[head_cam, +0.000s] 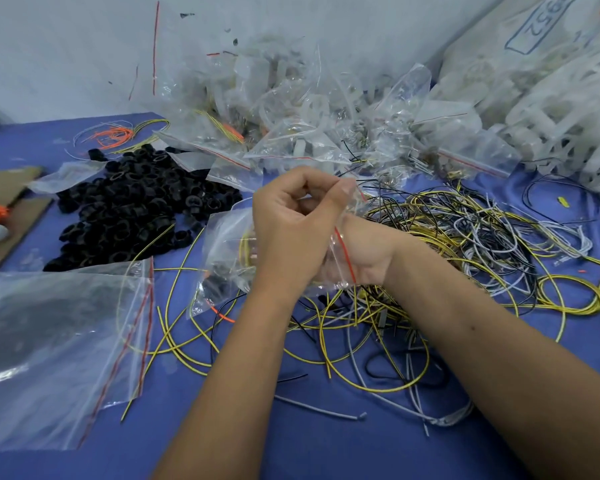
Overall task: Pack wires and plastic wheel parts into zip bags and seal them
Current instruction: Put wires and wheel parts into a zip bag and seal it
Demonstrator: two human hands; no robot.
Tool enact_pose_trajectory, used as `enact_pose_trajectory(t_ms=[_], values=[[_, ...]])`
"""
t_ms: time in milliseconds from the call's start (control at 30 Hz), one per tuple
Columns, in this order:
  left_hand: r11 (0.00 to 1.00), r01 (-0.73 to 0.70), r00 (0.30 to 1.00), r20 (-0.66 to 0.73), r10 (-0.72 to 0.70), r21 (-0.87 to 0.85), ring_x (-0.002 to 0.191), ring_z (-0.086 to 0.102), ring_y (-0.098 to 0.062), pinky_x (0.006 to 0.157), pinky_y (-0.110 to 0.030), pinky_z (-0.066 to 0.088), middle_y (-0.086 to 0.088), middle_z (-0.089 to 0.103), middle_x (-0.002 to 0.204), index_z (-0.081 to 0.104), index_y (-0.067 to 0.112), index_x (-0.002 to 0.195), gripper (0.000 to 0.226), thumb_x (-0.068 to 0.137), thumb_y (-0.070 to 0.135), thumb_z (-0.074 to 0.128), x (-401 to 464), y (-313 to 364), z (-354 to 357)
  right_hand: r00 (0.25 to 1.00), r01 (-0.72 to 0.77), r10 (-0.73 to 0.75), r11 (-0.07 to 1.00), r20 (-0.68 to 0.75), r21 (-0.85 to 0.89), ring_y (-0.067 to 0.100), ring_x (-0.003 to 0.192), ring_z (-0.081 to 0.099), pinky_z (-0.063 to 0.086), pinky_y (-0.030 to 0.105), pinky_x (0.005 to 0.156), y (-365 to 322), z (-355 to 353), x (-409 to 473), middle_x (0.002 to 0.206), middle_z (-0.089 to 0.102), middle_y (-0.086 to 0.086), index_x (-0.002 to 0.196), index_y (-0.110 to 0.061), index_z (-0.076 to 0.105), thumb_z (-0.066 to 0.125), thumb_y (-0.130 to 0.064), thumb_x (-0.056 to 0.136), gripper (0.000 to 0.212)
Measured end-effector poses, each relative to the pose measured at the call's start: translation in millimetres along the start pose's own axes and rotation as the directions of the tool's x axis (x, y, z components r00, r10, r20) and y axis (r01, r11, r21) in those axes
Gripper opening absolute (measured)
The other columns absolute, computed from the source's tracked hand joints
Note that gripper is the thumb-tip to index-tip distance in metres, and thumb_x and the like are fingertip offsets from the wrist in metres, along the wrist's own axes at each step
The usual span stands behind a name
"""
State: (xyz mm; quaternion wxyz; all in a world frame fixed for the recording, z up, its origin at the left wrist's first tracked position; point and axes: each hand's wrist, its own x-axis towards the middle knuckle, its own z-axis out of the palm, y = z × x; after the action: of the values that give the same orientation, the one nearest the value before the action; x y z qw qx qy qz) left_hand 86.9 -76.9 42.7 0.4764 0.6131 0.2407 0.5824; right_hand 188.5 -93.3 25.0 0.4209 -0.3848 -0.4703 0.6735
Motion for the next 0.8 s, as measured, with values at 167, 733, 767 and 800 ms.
enact_pose_trajectory(t_ms=[167, 733, 767, 800], values=[[0.995, -0.078, 0.997, 0.005, 0.078, -0.068, 0.060, 0.059, 0.001, 0.062, -0.014, 0.045, 0.015, 0.066, 0.063, 0.068, 0.017, 0.072, 0.024, 0.085, -0.001, 0.075, 6, 7, -9, 0.967, -0.139, 0.170, 0.976, 0.192, -0.165, 0.005, 0.055, 0.069, 0.057, 0.019, 0.057, -23, 16, 9, 0.055, 0.069, -0.003, 0.063, -0.007, 0.072, 0.046, 0.000, 0.075, 0.029], [0.973, 0.079, 0.978, -0.206, -0.033, 0.216, 0.059, 0.059, -0.010, 0.058, -0.028, 0.050, 0.008, 0.065, 0.065, 0.067, 0.017, 0.073, 0.018, 0.088, 0.010, 0.075, -5, -33, -2, 0.950, -0.093, -0.100, 0.816, -0.297, -0.571, 0.026, 0.070, 0.053, 0.040, 0.026, 0.055, -30, -14, 1, 0.093, 0.061, 0.042, 0.105, 0.022, 0.058, 0.031, 0.026, 0.080, 0.037], [0.963, 0.101, 0.982, -0.182, -0.055, 0.250, 0.058, 0.060, -0.013, 0.058, -0.031, 0.052, 0.006, 0.066, 0.065, 0.068, 0.015, 0.074, 0.017, 0.088, 0.010, 0.075, -7, -37, -1, 0.944, -0.112, -0.098, 0.804, -0.317, -0.584, 0.024, 0.069, 0.056, 0.046, 0.026, 0.057, -30, -18, -4, 0.087, 0.062, 0.038, 0.097, 0.021, 0.059, 0.034, 0.024, 0.082, 0.030], [0.951, 0.122, 0.983, -0.167, -0.077, 0.283, 0.058, 0.061, -0.016, 0.058, -0.033, 0.052, 0.004, 0.067, 0.064, 0.068, 0.014, 0.074, 0.016, 0.088, 0.011, 0.076, -8, -41, -1, 0.936, -0.118, -0.106, 0.804, -0.336, -0.583, 0.021, 0.072, 0.062, 0.055, 0.026, 0.063, -29, -22, -10, 0.087, 0.064, 0.036, 0.094, 0.020, 0.061, 0.038, 0.022, 0.086, 0.024]])
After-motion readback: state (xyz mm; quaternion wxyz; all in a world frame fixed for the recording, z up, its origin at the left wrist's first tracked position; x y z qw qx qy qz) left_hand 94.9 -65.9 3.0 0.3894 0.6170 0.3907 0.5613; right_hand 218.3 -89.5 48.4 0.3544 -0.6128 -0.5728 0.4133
